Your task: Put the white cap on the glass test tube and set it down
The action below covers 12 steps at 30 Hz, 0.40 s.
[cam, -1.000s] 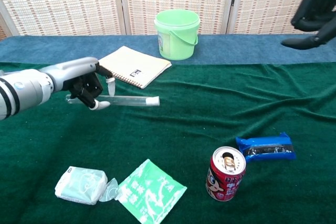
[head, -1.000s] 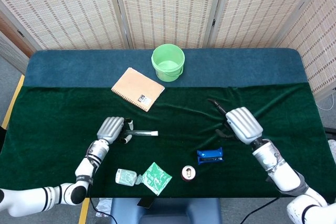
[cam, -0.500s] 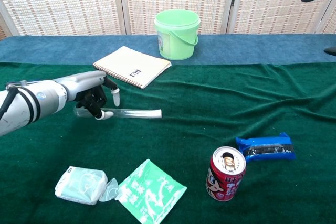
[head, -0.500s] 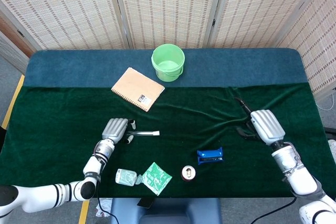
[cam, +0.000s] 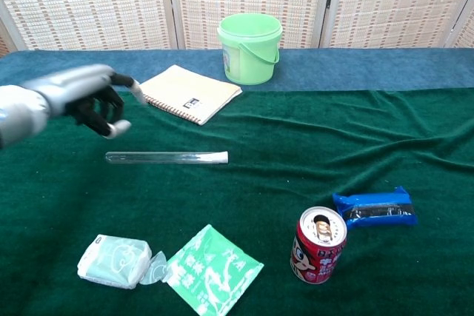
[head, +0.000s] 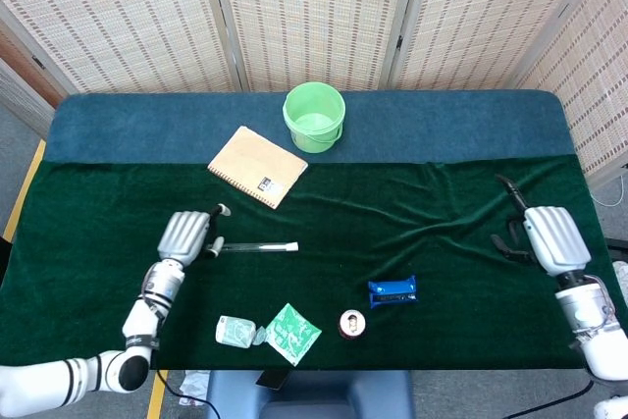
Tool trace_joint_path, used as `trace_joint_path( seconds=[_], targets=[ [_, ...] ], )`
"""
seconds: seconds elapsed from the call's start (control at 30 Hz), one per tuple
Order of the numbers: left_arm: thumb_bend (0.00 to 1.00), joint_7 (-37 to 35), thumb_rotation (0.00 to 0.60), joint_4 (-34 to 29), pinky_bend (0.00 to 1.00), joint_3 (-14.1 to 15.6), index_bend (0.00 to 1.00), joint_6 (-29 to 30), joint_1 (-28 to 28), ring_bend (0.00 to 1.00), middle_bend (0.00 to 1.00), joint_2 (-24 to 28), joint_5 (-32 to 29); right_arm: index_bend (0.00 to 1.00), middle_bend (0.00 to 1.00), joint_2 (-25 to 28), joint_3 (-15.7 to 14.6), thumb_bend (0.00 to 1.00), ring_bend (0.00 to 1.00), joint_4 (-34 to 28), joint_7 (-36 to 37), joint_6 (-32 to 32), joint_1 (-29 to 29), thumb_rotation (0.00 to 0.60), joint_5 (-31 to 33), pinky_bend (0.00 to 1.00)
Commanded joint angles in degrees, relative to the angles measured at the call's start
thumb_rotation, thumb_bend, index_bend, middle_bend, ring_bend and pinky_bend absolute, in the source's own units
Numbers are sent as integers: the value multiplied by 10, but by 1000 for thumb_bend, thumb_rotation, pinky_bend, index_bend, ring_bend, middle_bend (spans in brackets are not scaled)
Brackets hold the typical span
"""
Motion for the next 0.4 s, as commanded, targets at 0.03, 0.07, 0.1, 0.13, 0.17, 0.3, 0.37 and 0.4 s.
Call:
trace_joint_path(
  seconds=[0.03,0.07,0.1,0.13,0.17,0.3,0.37,0.4],
  targets=[
    [466,-33,600,-45,502,33,306,87,67,430,495,67,80,31,437,9,-12,395,544,24,-5,42,-35,600,-25,581],
    [466,-38,600,-53,466,39,306,101,79,408,473,79,92,33,337,10,-16,395,424,28,-3,50,-41,600,-33,457],
    [466,-41,600,-61,414,45,307,115,91,377,443,91,101,33,292,10,-20,395,371,31,0,58,-48,600,-40,402],
    [466,-46,600,-71,373,53,306,131,107,350,419,108,115,34,230,9,-24,395,301,34,4,70,-57,600,-49,328],
    [466,-52,600,-80,332,61,304,140,118,316,388,121,125,34,141,8,-27,395,202,37,7,81,-65,600,-54,223],
    [459,-66,600,-108,217,88,288,189,168,221,302,165,162,34,27,-2,-34,395,66,49,2,124,-99,600,-63,73],
    [455,-68,600,-116,189,101,283,217,194,208,289,178,180,34,23,-4,-40,394,58,50,2,133,-113,600,-65,59],
    [453,-69,600,-120,179,106,280,227,205,205,285,183,188,34,23,-4,-42,394,57,50,3,136,-118,600,-66,59]
  ],
)
